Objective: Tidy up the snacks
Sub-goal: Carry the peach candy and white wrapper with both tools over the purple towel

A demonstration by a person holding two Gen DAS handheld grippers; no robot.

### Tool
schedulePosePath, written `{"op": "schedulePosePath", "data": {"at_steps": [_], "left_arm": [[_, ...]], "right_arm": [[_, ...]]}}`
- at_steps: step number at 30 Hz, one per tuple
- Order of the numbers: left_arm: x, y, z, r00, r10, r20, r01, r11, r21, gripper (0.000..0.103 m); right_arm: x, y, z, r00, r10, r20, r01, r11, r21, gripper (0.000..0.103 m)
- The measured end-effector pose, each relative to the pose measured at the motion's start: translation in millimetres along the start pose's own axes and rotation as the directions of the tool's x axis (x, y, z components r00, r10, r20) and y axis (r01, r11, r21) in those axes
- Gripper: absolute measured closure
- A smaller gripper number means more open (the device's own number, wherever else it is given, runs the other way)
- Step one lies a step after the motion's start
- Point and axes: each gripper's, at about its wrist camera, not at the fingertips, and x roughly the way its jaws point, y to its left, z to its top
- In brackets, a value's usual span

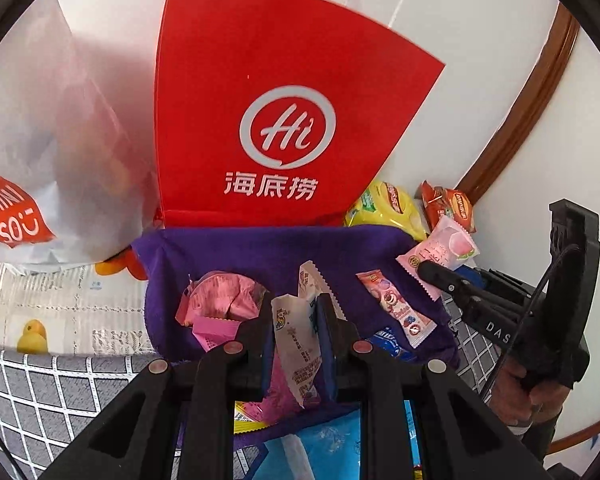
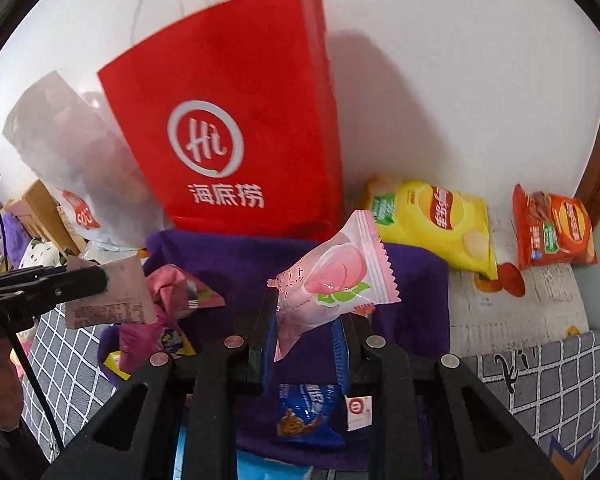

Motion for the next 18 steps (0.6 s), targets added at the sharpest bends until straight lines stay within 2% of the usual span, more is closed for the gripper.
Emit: {"op": "schedulePosePath", "data": {"at_steps": [7, 13, 18], "left_arm": [[8, 6, 1, 1.0, 0.009, -0.017, -0.01, 1.0, -0.018, 0.084], [16, 8, -1, 0.999, 0.015, -0.045, -0.016, 0.999, -0.028, 0.084], [22, 8, -3, 0.997, 0.019, -0.068, -0.021, 0.999, -0.027, 0.084]], "right_arm": [[12, -5, -2, 0.999, 0.002, -0.049, -0.003, 1.0, -0.018, 0.078], [31, 1, -9, 0.992, 0.012, -0.127, -0.019, 0.999, -0.051, 0.078], [45, 9, -17, 0.984, -0.019, -0.175, 0.002, 0.995, -0.098, 0.078]]}}
